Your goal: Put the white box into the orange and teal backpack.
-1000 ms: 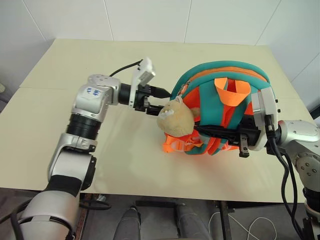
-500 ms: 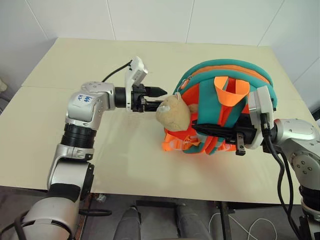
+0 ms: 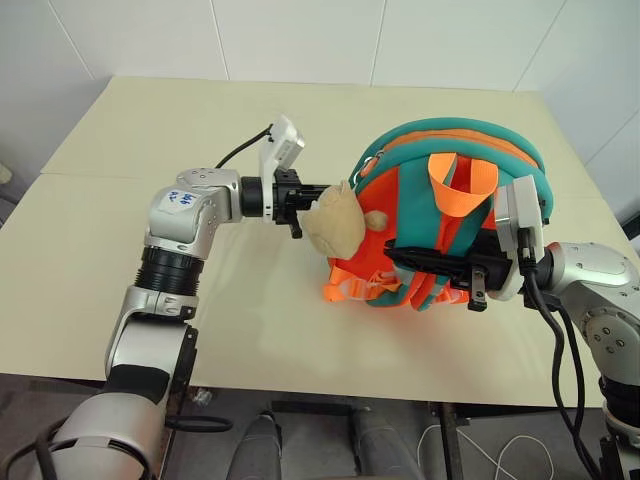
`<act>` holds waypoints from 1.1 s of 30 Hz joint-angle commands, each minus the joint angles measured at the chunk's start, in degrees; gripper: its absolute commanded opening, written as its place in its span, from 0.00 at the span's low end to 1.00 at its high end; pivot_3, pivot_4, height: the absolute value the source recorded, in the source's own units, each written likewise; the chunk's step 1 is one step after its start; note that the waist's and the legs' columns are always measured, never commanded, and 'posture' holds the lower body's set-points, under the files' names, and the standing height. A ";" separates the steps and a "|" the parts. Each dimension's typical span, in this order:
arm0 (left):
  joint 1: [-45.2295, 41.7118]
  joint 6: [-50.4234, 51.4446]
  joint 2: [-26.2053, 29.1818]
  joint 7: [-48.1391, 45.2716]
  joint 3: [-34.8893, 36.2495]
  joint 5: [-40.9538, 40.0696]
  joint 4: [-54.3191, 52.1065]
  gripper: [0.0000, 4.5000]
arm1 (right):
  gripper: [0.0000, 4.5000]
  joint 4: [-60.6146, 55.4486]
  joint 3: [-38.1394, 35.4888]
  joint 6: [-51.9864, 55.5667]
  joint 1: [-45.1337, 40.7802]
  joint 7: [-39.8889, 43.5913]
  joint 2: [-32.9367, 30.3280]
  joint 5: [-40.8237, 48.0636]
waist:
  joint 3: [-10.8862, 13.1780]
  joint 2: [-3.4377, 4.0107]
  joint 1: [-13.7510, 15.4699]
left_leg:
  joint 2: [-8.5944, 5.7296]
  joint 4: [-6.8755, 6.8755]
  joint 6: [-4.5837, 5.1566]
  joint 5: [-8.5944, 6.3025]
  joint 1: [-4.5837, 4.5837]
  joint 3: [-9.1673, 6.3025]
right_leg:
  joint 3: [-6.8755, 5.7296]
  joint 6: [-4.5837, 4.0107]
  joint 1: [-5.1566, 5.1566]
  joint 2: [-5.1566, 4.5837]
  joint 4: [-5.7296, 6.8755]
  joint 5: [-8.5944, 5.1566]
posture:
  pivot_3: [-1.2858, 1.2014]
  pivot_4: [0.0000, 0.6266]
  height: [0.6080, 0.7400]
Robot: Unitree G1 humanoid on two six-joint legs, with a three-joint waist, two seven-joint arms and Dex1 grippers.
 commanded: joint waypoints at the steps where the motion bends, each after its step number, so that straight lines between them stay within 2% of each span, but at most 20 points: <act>1: -2.02 -1.83 -2.46 -0.98 -1.22 -0.42 0.97 0.00 | 0.00 -2.11 -1.97 -0.44 -0.20 -0.47 -0.32 1.09 | 0.00 0.00 0.14 | 0.00 0.00 0.00 0.00 0.00 0.00 | 0.00 0.00 0.00 0.00 0.00 0.00 | 0.52 0.24 1.00; 6: -1.31 -3.71 -4.97 0.19 -3.73 2.36 4.77 0.00 | 0.00 -1.50 -1.11 -0.57 -1.12 -0.42 -0.06 0.68 | 0.00 0.00 0.27 | -0.01 0.00 0.00 0.00 0.01 0.00 | 0.00 0.00 0.02 0.00 -0.03 0.00 | 0.52 0.24 1.00; 11: -0.76 0.22 -1.81 -0.46 -0.87 -0.10 0.02 0.00 | 0.00 -1.56 -1.13 -0.46 -1.22 -0.51 -0.06 0.75 | 0.00 0.00 0.49 | -0.01 -0.01 0.01 0.00 0.00 0.00 | 0.00 0.00 0.03 0.00 -0.05 0.00 | 0.52 0.24 1.00; 14: -0.41 7.47 3.54 -3.49 3.02 -5.65 -6.14 0.14 | 0.00 -1.38 -1.20 -0.61 -0.88 -0.22 -0.18 0.61 | 0.01 0.01 -0.32 | 0.01 -0.06 0.01 -0.01 0.00 0.00 | 0.00 0.00 0.02 0.00 -0.06 0.00 | 0.52 0.24 1.00; 20: 5.86 17.62 15.46 -6.64 9.63 -14.76 -18.15 0.55 | 0.00 -0.91 -0.93 -0.84 -0.96 0.06 -0.01 0.36 | 0.01 0.02 -0.52 | 0.06 -0.38 0.00 -0.01 0.24 0.06 | 0.03 -0.08 0.06 0.00 -0.07 -0.05 | 0.52 0.24 1.00; 24: 10.80 20.46 20.19 -8.15 11.87 -19.65 -24.64 0.82 | 0.00 -0.15 -0.62 -1.12 -1.25 0.67 0.02 0.05 | 0.01 0.02 -0.12 | 0.09 -0.41 0.00 -0.01 0.31 0.03 | -0.02 -0.15 0.14 0.01 -0.05 -0.09 | 0.52 0.24 1.00; 26: 12.66 20.97 20.67 -7.51 11.93 -21.41 -28.37 0.97 | 0.00 0.50 -0.20 -1.28 -1.85 1.06 0.16 -0.20 | 0.02 0.01 -0.08 | 0.09 -0.38 -0.01 -0.02 0.32 0.03 | -0.03 -0.15 0.20 0.00 -0.10 -0.09 | 0.52 0.24 1.00; 28: 13.47 20.30 20.37 -6.29 11.49 -21.82 -30.13 1.00 | 0.00 0.85 0.03 -1.34 -2.23 1.29 0.26 -0.32 | 0.02 0.00 0.01 | 0.08 -0.35 -0.02 -0.03 0.32 0.04 | -0.02 -0.15 0.25 -0.02 -0.14 -0.09 | 0.52 0.24 1.00; 33: 12.53 15.14 13.18 0.98 6.77 -17.85 -27.91 1.00 | 0.00 1.36 0.59 -1.39 -2.94 1.76 0.62 -0.87 | 0.02 0.00 0.02 | 0.08 -0.33 -0.02 -0.03 0.46 0.07 | -0.02 -0.15 0.36 -0.01 -0.16 -0.09 | 0.52 0.24 1.00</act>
